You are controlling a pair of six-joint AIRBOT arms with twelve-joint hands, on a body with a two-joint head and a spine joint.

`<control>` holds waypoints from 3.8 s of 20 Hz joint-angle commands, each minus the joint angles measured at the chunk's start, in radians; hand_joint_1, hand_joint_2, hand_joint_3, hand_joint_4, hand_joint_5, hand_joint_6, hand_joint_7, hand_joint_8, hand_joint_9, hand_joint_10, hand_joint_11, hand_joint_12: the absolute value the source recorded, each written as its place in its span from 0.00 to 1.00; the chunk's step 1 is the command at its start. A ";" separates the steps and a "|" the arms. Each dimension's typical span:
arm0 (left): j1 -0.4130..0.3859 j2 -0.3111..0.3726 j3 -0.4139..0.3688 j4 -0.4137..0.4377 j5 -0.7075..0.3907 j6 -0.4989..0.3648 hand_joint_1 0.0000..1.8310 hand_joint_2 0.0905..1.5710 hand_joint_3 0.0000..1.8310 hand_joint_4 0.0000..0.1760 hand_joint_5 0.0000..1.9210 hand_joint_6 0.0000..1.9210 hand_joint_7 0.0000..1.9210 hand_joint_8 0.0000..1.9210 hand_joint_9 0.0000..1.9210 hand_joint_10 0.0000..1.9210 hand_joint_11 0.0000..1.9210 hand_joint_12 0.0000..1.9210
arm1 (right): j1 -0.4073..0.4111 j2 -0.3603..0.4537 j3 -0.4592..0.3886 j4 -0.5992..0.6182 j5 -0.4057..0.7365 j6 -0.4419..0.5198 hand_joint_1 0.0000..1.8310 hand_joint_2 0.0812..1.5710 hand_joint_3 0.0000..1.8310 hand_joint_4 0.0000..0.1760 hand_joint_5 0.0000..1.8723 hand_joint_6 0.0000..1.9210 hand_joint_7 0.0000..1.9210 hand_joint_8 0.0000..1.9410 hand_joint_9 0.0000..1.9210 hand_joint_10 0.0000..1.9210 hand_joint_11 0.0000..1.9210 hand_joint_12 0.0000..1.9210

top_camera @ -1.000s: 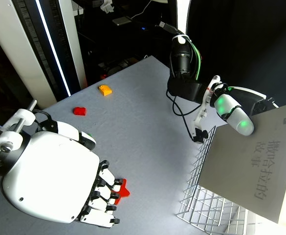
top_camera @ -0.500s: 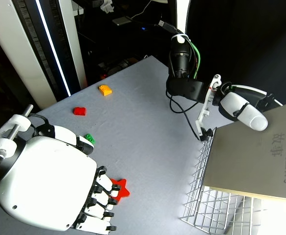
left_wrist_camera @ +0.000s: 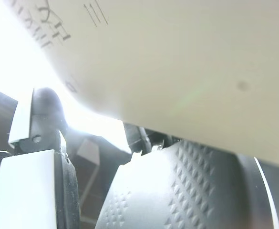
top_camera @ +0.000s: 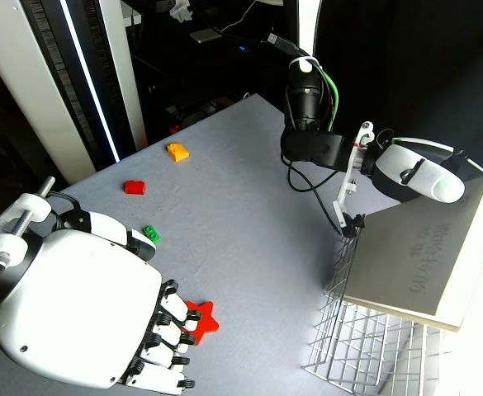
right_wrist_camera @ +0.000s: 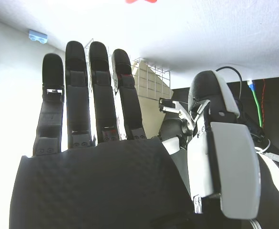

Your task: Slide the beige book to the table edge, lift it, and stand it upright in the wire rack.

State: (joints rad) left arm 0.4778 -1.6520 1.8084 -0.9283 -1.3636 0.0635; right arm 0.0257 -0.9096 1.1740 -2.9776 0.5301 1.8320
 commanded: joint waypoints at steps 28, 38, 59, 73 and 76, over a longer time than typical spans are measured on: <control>0.062 0.210 -0.340 0.101 -0.189 0.130 0.37 0.62 0.00 0.00 0.33 0.00 0.34 0.00 0.22 0.34 0.08 0.70 | 0.002 0.009 0.001 -0.034 -0.067 0.000 0.15 0.72 0.00 0.00 0.25 0.00 0.25 0.00 0.24 0.00 0.01 0.55; 0.069 0.244 -0.339 0.103 -0.180 0.139 0.35 0.61 0.00 0.00 0.30 0.00 0.31 0.00 0.23 0.25 0.05 0.66 | 0.005 0.005 0.002 -0.034 -0.178 -0.014 0.15 0.73 0.00 0.00 0.23 0.00 0.24 0.00 0.24 0.00 0.00 0.55; 0.240 0.535 -0.471 0.238 -0.071 0.157 0.34 0.60 0.00 0.07 0.21 0.00 0.21 0.00 0.21 0.00 0.02 0.54 | 0.016 0.002 -0.002 -0.034 -0.280 -0.054 0.12 0.74 0.00 0.00 0.23 0.00 0.24 0.00 0.24 0.00 0.01 0.53; 0.445 0.939 -0.595 0.757 0.143 0.152 0.22 0.69 0.00 0.00 0.42 0.02 0.46 0.04 0.44 0.06 0.18 0.54 | 0.012 0.004 -0.004 -0.034 -0.280 -0.048 0.18 0.74 0.00 0.00 0.37 0.02 0.41 0.01 0.41 0.05 0.17 0.71; 0.449 0.965 -0.591 0.834 0.100 0.156 0.20 0.73 0.00 0.00 0.51 0.07 0.54 0.11 0.50 0.25 0.30 0.62 | 0.012 0.006 -0.008 -0.034 -0.279 -0.047 0.19 0.75 0.00 0.00 0.45 0.02 0.49 0.03 0.38 0.43 0.26 0.84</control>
State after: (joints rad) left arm 0.9306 -0.6949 1.2110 -0.0383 -1.1431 0.2245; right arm 0.0227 -0.9115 1.1667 -2.9776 0.3431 1.7805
